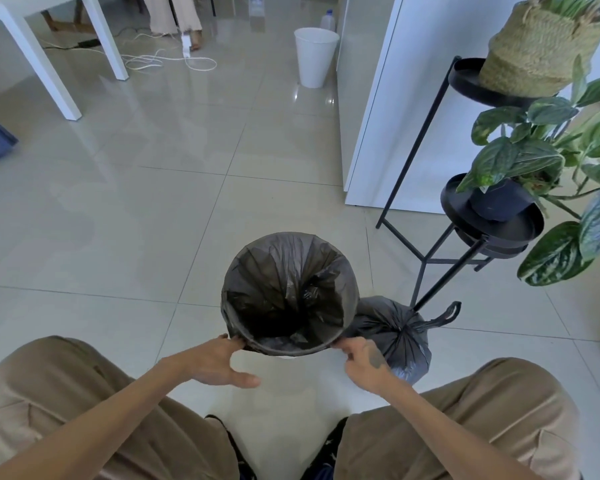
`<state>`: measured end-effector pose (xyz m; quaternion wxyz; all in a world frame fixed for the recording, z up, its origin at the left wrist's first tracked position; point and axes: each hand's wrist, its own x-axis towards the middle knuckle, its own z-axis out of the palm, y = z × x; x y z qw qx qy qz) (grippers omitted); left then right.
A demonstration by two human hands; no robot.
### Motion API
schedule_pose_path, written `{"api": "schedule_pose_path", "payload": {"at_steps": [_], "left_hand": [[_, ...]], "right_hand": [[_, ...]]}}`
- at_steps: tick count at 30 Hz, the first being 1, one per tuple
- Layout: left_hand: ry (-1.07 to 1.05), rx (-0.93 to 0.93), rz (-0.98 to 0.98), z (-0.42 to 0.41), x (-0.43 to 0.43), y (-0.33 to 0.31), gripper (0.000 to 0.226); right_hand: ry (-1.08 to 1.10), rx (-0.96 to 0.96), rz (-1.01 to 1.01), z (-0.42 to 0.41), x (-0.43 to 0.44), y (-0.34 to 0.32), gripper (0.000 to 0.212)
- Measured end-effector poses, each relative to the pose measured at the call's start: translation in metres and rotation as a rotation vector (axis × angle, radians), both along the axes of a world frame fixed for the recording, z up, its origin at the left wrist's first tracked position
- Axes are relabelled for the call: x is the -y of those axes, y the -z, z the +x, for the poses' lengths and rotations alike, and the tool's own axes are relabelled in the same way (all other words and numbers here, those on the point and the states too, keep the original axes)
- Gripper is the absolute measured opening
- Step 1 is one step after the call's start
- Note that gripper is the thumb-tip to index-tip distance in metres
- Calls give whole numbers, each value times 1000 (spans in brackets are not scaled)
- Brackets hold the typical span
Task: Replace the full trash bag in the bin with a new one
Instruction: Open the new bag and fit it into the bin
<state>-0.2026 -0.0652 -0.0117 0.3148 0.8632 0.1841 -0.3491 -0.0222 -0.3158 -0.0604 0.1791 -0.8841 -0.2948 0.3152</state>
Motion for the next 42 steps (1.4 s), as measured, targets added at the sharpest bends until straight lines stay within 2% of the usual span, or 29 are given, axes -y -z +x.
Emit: {"api": "schedule_pose_path", "payload": {"at_steps": [3,6,7,8,10,12,14,16,17,20,25,28,31,33,35,37,39,40,42], "left_hand": [[-292,81,-92,-7,-25,-13,70],[-874,396,-81,7,-32,-13,60],[-1046,489,-115,16,-28,-10,58],[-1176,549,-195,27,-21,-9,57],[-1341,580,-431,49,-3,-6,66],[-1473,608,-649,62,13,2,72],[-1539,636,-751,63,19,6,72],[-1571,664,-798,64,14,11,81],[-1603,673,-818,65,9,15,86],[-1681,678,-859,72,1,26,94],[-1741,654,-892,87,-6,41,89],[-1707,660,-909,92,-12,45,87],[-1695,663,-896,93,-14,50,86],[-1699,674,-843,94,-16,50,90],[-1753,701,-750,93,-19,49,91],[-1831,743,-656,89,-23,50,85],[-1873,786,-630,85,-23,52,86],[-1894,794,-646,84,-21,54,87],[-1933,752,-752,86,-13,61,91]], "right_hand": [[513,1,246,6,0,-13,41],[719,-7,514,10,-11,-38,24],[729,-73,588,11,-17,-43,25],[725,-145,639,11,-26,-46,36],[759,-250,699,12,-43,-44,55],[840,-343,759,11,-57,-33,61],[942,-456,808,10,-62,-12,76],[1016,-573,873,17,-63,18,104],[1046,-615,895,18,-64,29,110],[1129,-676,916,15,-77,10,107],[1166,-741,1008,19,-89,10,115],[1164,-712,943,20,-90,13,99],[1179,-713,868,18,-87,21,109],[1161,-667,764,21,-84,19,104],[1134,-537,732,24,-82,9,74],[1060,-243,784,25,-76,-5,53],[838,147,785,27,-74,-24,47],[667,278,757,30,-77,-31,43],[250,340,621,39,-94,-37,35]]}}
